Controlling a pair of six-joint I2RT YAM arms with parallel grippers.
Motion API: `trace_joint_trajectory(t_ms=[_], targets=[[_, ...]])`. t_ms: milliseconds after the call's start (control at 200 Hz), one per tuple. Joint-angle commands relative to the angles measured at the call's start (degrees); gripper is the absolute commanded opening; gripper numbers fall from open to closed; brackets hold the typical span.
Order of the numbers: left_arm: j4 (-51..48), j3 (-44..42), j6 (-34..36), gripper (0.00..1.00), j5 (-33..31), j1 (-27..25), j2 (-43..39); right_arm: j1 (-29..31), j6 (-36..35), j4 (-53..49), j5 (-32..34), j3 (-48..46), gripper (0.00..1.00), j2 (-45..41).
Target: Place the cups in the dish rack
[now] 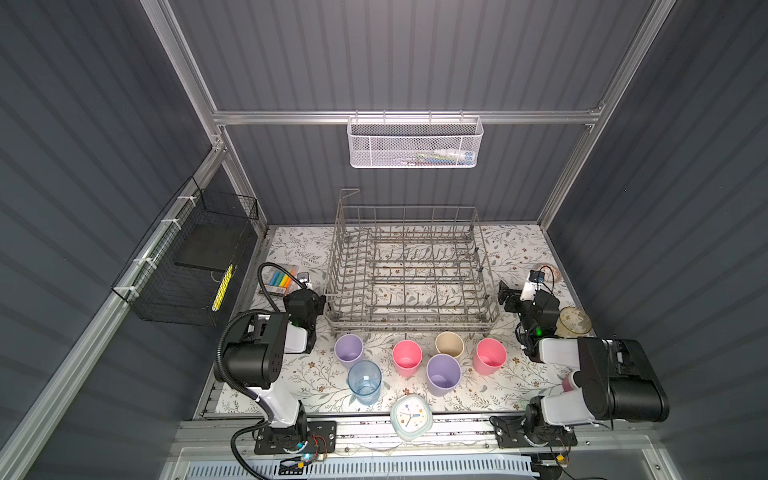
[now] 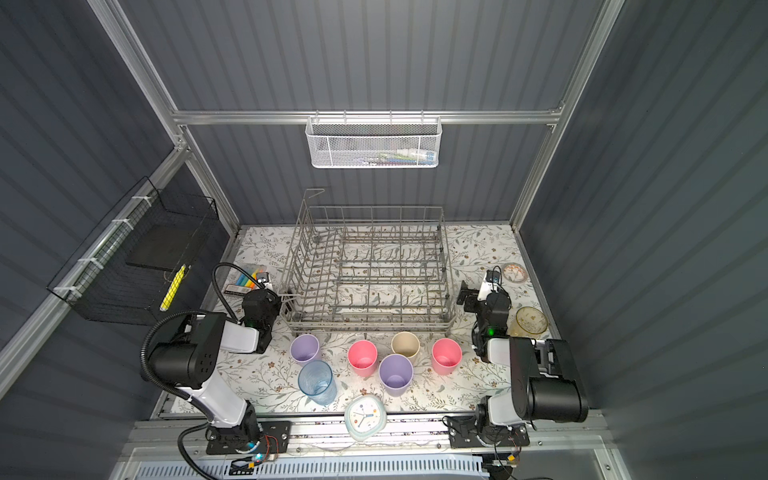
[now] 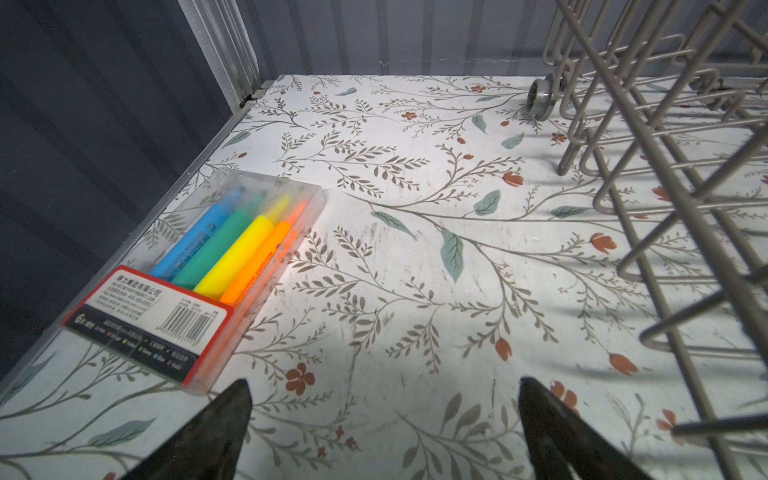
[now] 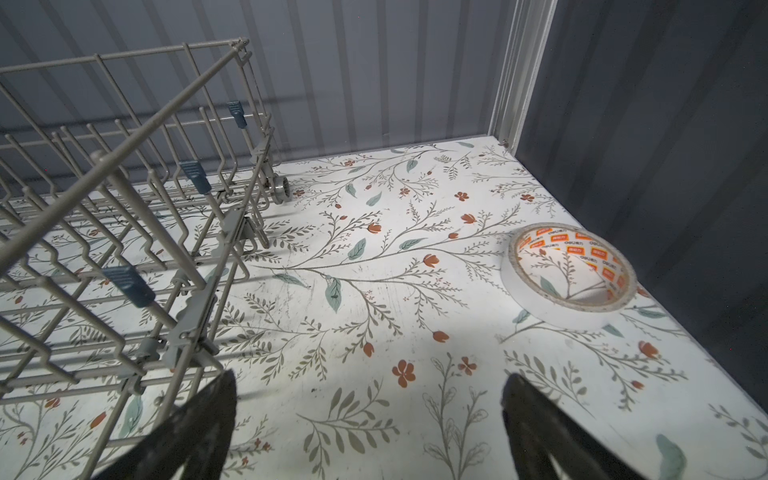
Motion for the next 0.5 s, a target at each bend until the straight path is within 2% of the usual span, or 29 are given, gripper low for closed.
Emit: trace_joint_trajectory(t_ms=[0, 110, 220, 495], targets=[[-4.1, 2.2, 1.0, 1.0, -0.2, 0.0, -2.2, 0.3, -0.1, -5.0, 0.5, 2.7, 0.99, -3.4], [-12.1, 5.0, 0.6, 1.0, -0.7, -0.1, -5.5, 0.3, -0.1, -12.9, 0.6, 5.1, 0.99, -7.1], [-14.5, 5.9, 0.6, 1.0, -1.7, -0.1, -7.3, 0.3, 0.2, -15.4, 1.7, 5.7, 0.99, -9.3], [-23.9, 11.8, 0.6, 1.0, -7.0, -0.5, -14.1, 1.9, 3.8, -31.0, 2.8, 13.6, 0.99, -16.9]])
